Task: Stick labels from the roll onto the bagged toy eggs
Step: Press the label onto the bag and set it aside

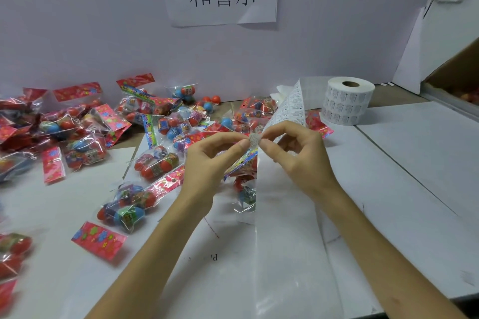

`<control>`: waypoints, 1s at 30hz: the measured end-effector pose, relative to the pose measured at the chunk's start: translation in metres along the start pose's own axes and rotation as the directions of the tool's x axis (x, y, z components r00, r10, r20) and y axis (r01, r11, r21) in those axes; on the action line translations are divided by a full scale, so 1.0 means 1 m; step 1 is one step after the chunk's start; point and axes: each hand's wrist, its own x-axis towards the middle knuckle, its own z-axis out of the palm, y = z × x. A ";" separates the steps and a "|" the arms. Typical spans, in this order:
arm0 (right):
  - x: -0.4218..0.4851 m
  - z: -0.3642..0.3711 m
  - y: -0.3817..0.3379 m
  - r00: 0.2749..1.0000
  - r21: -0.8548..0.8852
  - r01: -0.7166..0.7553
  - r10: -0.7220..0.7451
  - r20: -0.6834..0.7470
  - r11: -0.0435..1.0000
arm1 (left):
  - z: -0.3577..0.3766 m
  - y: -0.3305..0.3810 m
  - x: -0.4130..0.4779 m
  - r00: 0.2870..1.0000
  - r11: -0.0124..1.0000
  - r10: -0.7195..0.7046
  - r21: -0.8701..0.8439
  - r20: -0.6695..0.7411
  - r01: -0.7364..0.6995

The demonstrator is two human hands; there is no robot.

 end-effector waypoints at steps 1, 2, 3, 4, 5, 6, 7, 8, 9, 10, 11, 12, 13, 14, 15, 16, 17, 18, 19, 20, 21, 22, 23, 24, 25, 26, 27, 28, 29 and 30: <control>0.000 0.001 0.000 1.000 0.012 -0.002 0.002 0.008 1.000 | 0.000 0.000 0.000 1.000 1.000 0.000 0.005 -0.003 0.000; 0.000 0.001 0.000 1.000 0.020 -0.006 0.005 0.010 1.000 | 0.000 0.001 0.000 1.000 1.000 -0.001 0.006 -0.006 0.001; 0.000 0.001 0.000 1.000 0.024 -0.010 0.010 0.007 1.000 | 0.000 0.000 0.000 1.000 1.000 -0.003 0.009 -0.004 0.003; 0.000 0.001 -0.001 1.000 0.024 -0.014 0.014 0.001 1.000 | 0.001 0.000 0.000 1.000 1.000 -0.009 0.005 0.002 0.009; 0.000 0.001 -0.001 1.000 0.024 -0.018 0.018 -0.007 1.000 | 0.001 0.000 -0.001 1.000 1.000 -0.017 -0.001 0.001 0.017; 0.000 0.001 -0.001 1.000 0.024 -0.019 0.019 -0.014 1.000 | 0.001 0.001 0.000 1.000 1.000 -0.021 -0.006 -0.002 0.021; 0.000 0.001 -0.002 1.000 0.022 -0.016 0.016 -0.019 1.000 | 0.001 0.001 0.001 1.000 1.000 -0.006 0.011 -0.019 0.006; -0.001 0.001 -0.003 1.000 0.018 -0.012 0.012 -0.022 1.000 | 0.000 0.000 0.002 0.999 0.999 0.017 0.047 -0.044 -0.015; -0.001 0.001 -0.004 1.000 0.018 -0.008 0.009 -0.026 1.000 | -0.003 0.000 0.005 0.996 0.995 0.039 0.093 -0.080 -0.032; -0.001 0.002 -0.005 0.999 0.025 -0.010 0.011 -0.034 1.000 | -0.007 0.000 0.007 0.989 0.989 0.050 0.142 -0.136 -0.031; -0.001 0.001 -0.006 0.999 0.036 -0.015 0.016 -0.045 0.999 | -0.012 0.000 0.010 0.978 0.979 0.062 0.202 -0.201 -0.020; -0.001 0.000 -0.006 0.998 0.048 -0.021 0.024 -0.058 0.999 | -0.020 0.000 0.013 0.960 0.959 0.083 0.282 -0.268 -0.004; 0.000 0.000 -0.006 0.997 0.060 -0.028 0.032 -0.071 0.998 | -0.030 -0.001 0.015 0.939 0.919 0.115 0.394 -0.325 0.024; 0.000 -0.001 -0.006 0.996 0.071 -0.034 0.040 -0.081 0.997 | -0.039 -0.002 0.017 0.921 0.844 0.145 0.531 -0.362 0.076; 0.000 -0.001 -0.006 0.995 0.080 -0.039 0.046 -0.087 0.996 | -0.048 -0.003 0.018 0.910 0.739 0.164 0.658 -0.380 0.142; 0.000 -0.001 -0.006 0.995 0.089 -0.042 0.050 -0.089 0.995 | -0.056 -0.004 0.018 0.908 0.628 0.161 0.750 -0.388 0.209; 0.000 -0.001 -0.005 0.995 0.095 -0.044 0.052 -0.085 0.994 | -0.062 -0.004 0.018 0.910 0.536 0.134 0.801 -0.393 0.267; 0.000 0.000 -0.005 0.996 0.097 -0.044 0.052 -0.079 0.994 | -0.066 -0.005 0.019 0.916 0.464 0.082 0.829 -0.393 0.314; 0.000 0.000 -0.005 0.996 0.093 -0.044 0.051 -0.073 0.995 | -0.068 -0.007 0.019 0.924 0.400 0.021 0.850 -0.382 0.342; 0.000 0.000 -0.004 0.996 0.087 -0.043 0.049 -0.070 0.995 | -0.068 -0.008 0.019 0.931 0.342 -0.035 0.871 -0.362 0.352; 0.000 0.000 -0.004 0.996 0.085 -0.044 0.050 -0.068 0.995 | -0.068 -0.010 0.020 0.937 0.300 -0.073 0.888 -0.342 0.348; 0.000 0.000 -0.004 0.996 0.087 -0.046 0.052 -0.068 0.995 | -0.067 -0.012 0.021 0.940 0.277 -0.091 0.898 -0.330 0.342; 0.000 0.000 -0.004 0.996 0.095 -0.049 0.056 -0.067 0.994 | -0.066 -0.013 0.021 0.940 0.266 -0.098 0.901 -0.327 0.342; 0.000 0.000 -0.004 0.996 0.104 -0.052 0.059 -0.068 0.993 | -0.066 -0.013 0.021 0.937 0.259 -0.103 0.901 -0.333 0.349; 0.000 0.001 -0.004 0.996 0.111 -0.054 0.062 -0.070 0.992 | -0.065 -0.012 0.020 0.935 0.255 -0.114 0.899 -0.337 0.355; 0.000 0.001 -0.004 0.995 0.111 -0.054 0.063 -0.074 0.992 | -0.064 -0.011 0.019 0.934 0.252 -0.129 0.900 -0.334 0.357; 0.000 0.000 -0.003 0.995 0.106 -0.055 0.063 -0.076 0.993 | -0.063 -0.010 0.018 0.935 0.255 -0.140 0.900 -0.327 0.353; 0.001 0.000 -0.002 0.995 0.100 -0.055 0.062 -0.077 0.993 | -0.062 -0.008 0.016 0.937 0.269 -0.143 0.898 -0.320 0.348; 0.001 0.000 -0.002 0.995 0.097 -0.055 0.062 -0.076 0.994 | -0.061 -0.007 0.015 0.939 0.298 -0.136 0.891 -0.315 0.342; 0.001 0.001 -0.002 0.995 0.097 -0.054 0.062 -0.075 0.994 | -0.060 -0.005 0.014 0.942 0.338 -0.126 0.880 -0.310 0.334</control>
